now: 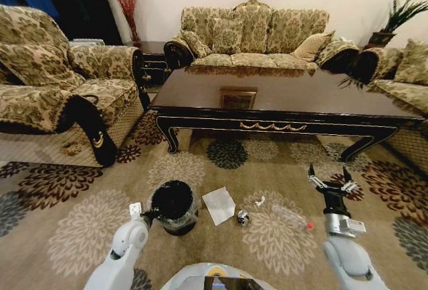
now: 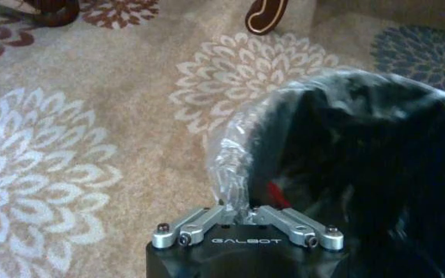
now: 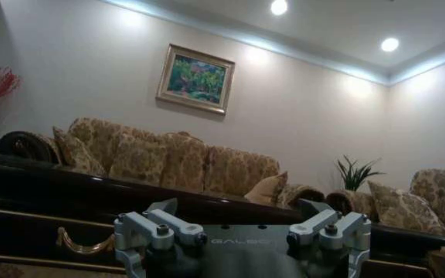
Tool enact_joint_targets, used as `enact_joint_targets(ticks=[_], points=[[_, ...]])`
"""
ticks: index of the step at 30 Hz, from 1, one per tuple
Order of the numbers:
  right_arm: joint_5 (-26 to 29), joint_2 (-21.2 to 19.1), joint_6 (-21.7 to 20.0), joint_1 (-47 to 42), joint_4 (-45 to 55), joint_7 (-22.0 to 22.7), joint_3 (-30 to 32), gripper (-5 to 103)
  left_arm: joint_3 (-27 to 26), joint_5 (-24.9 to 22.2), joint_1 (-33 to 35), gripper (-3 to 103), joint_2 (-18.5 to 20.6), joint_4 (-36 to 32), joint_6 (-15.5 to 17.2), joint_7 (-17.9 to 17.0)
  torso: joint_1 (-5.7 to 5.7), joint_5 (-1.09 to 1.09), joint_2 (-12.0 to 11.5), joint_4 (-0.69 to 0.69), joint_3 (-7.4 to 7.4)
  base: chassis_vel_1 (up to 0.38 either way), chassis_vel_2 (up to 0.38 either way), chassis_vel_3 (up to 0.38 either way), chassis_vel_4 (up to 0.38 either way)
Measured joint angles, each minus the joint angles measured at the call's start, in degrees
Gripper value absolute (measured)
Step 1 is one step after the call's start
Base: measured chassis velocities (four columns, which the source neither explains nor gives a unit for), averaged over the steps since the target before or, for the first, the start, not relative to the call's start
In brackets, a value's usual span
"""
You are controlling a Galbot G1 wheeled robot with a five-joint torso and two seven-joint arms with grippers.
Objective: Move to the front of the table and pick up the trash from the floor, then place it into the trash bin.
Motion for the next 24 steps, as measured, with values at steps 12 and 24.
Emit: enact_joint_targets(ticks=[12, 24], points=[[0.06, -0.47, -0.72, 0.69, -0.92, 1.43, -0.63, 100, -0.87, -0.15, 0.48, 1, 0.87, -0.61, 0.04, -0.02, 0.00, -0.02, 0.00, 0.00, 0.00, 0.000, 0.000, 0.000, 0.000], [5.27, -1.54, -6.01, 2.74, -1.94, 7.65, -3.75, 100, -5.78, -4.32, 2.58, 1, 7.04, -8.30, 0.07, -0.51, 0.00, 0.01, 0.00, 0.01, 0.00, 0.000, 0.000, 0.000, 0.000]])
